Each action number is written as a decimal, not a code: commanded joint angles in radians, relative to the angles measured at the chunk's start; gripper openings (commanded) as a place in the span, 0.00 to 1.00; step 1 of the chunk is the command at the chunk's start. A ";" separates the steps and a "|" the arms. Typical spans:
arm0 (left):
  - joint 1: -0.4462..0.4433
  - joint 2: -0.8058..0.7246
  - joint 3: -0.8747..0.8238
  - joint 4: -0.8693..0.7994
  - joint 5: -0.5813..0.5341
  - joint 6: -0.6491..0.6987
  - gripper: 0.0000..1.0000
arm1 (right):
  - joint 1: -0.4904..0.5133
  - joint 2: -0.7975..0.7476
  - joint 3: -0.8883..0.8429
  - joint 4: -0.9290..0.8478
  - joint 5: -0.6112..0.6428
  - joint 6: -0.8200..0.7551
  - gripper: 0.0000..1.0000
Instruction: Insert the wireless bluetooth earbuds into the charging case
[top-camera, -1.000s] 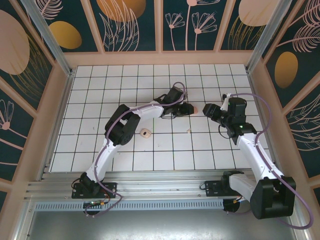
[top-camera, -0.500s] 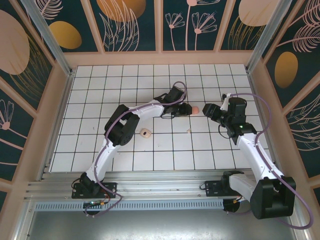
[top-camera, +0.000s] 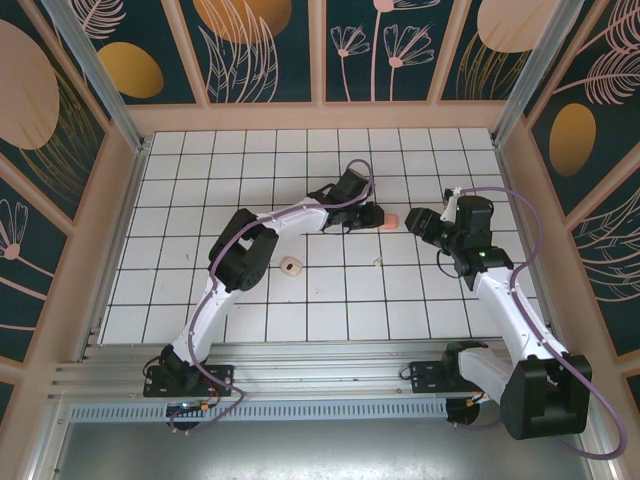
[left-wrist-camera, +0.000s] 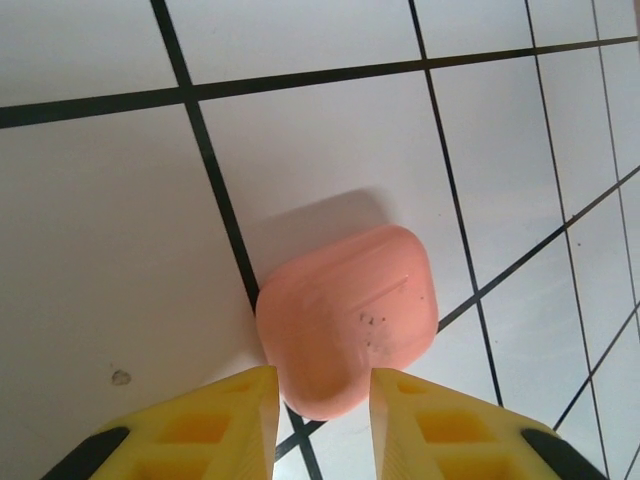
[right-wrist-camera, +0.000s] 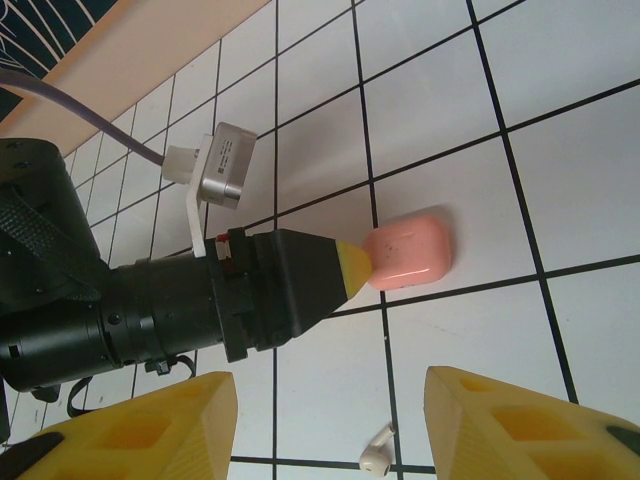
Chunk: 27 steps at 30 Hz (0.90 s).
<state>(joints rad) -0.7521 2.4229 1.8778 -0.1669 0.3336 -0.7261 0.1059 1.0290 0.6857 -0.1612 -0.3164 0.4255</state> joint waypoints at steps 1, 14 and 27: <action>0.002 0.025 0.027 0.021 0.025 -0.020 0.29 | -0.006 -0.021 -0.015 0.027 -0.017 -0.001 0.53; 0.002 0.042 0.034 0.055 0.048 -0.040 0.30 | -0.006 -0.023 -0.017 0.028 -0.017 0.002 0.53; -0.007 0.047 0.044 0.082 0.082 -0.053 0.31 | -0.007 -0.035 -0.011 0.017 -0.015 0.006 0.52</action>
<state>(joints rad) -0.7532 2.4527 1.8946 -0.1081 0.3908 -0.7647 0.1059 1.0172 0.6842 -0.1616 -0.3233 0.4259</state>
